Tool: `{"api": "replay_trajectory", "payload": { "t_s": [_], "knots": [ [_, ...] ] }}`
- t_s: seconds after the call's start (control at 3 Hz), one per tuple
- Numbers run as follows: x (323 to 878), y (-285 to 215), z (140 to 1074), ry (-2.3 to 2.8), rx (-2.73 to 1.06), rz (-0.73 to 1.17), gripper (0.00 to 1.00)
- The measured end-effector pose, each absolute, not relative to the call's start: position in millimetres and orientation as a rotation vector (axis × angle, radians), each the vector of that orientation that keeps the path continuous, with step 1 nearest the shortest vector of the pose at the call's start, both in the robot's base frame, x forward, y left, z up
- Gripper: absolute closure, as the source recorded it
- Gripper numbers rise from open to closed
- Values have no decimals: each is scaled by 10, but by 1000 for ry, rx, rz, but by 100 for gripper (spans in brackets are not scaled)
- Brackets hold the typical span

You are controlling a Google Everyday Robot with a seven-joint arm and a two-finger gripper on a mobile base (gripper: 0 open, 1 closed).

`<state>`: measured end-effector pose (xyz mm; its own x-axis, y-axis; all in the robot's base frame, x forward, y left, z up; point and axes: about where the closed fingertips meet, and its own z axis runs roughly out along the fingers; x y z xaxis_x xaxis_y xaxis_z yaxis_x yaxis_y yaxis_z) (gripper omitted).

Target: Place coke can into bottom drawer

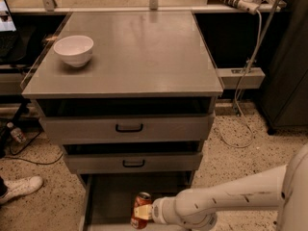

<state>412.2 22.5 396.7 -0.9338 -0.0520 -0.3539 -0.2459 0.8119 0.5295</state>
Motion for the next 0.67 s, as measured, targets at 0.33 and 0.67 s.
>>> {"api": "replay_trajectory", "payload": {
  "t_s": [0.33,0.67],
  "knots": [
    [4122,225,3966,2674,-226,845,100],
    [4193,261,3696,2681,-173,876,100]
  ]
}}
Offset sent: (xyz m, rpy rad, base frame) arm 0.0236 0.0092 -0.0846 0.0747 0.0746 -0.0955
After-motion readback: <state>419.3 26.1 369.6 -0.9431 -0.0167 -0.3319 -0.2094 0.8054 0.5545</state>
